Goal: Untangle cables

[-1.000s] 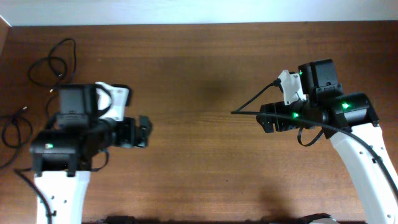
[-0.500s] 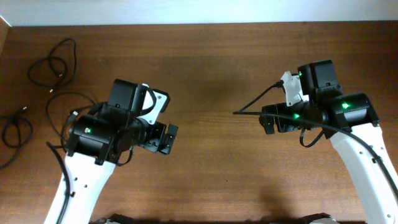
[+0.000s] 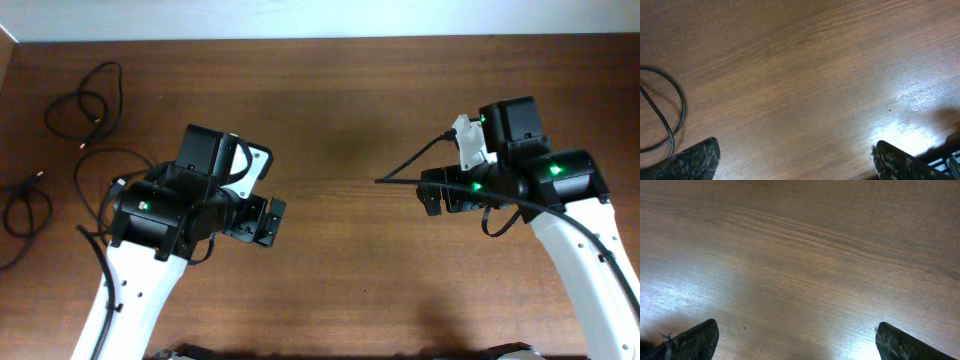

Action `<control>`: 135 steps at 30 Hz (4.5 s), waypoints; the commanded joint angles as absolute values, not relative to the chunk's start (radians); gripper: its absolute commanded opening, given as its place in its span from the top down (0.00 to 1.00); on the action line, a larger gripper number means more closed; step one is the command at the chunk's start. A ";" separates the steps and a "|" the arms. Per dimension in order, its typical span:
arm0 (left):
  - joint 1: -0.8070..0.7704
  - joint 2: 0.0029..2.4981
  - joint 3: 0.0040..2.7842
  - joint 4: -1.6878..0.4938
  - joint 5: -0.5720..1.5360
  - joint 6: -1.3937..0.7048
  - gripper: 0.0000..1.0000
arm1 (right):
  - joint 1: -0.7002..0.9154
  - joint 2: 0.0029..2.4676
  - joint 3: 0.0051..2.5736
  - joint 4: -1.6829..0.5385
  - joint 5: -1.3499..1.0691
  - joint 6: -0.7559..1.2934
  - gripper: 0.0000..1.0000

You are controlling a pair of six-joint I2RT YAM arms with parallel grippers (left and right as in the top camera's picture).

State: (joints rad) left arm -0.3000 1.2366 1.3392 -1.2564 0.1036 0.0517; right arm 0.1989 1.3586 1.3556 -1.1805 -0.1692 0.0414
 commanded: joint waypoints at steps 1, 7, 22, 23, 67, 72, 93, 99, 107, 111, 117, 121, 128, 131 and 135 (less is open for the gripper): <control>-0.303 1.242 1.353 -1.255 0.096 0.038 0.01 | 0.196 1.353 1.356 -1.182 -0.156 0.042 0.01; -0.303 1.242 1.353 -1.255 0.097 0.038 0.01 | 0.196 1.353 1.356 -1.182 -0.156 0.042 0.01; -0.303 1.242 1.353 -1.255 0.096 0.038 0.01 | 0.196 1.353 1.356 -1.182 -0.156 0.042 0.01; -0.303 1.242 1.353 -1.255 0.096 0.038 0.01 | 0.196 1.353 1.356 -1.182 -0.156 0.042 0.01; -0.303 1.036 1.222 -1.156 0.072 0.039 0.01 | 0.196 1.353 1.356 -1.182 -0.156 0.042 0.01; -0.303 0.863 1.007 -0.992 0.075 0.038 0.01 | 0.196 1.353 1.356 -1.182 -0.156 0.042 0.01; -0.300 0.138 0.187 -0.100 0.199 0.084 0.01 | 0.196 1.353 1.356 -1.182 -0.156 0.042 0.01; -0.244 0.010 0.019 0.089 0.257 0.107 0.01 | 0.196 1.353 1.356 -1.182 -0.156 0.042 0.01; -0.218 0.004 0.008 0.011 0.175 0.107 0.01 | 0.196 1.353 1.356 -1.182 -0.156 0.042 0.01; -0.218 0.004 0.008 -0.076 0.135 0.107 0.01 | 0.196 1.353 1.356 -1.182 -0.156 0.042 0.01; -0.217 0.004 0.008 -0.082 0.070 0.123 0.01 | 0.196 1.353 1.356 -1.182 -0.156 0.042 0.01; -0.217 0.004 0.008 -0.084 0.062 0.123 0.01 | 0.196 1.353 1.356 -1.182 -0.156 0.042 0.01; -0.173 0.004 0.008 -0.084 0.059 0.122 0.01 | 0.196 1.353 1.356 -1.182 -0.156 0.042 0.01; -0.127 0.004 0.008 -0.084 0.068 0.121 0.01 | 0.196 1.353 1.356 -1.182 -0.157 0.042 0.01; -0.051 0.004 0.008 -0.078 0.062 0.122 0.01 | 0.196 1.353 1.356 -1.182 -0.156 0.042 0.01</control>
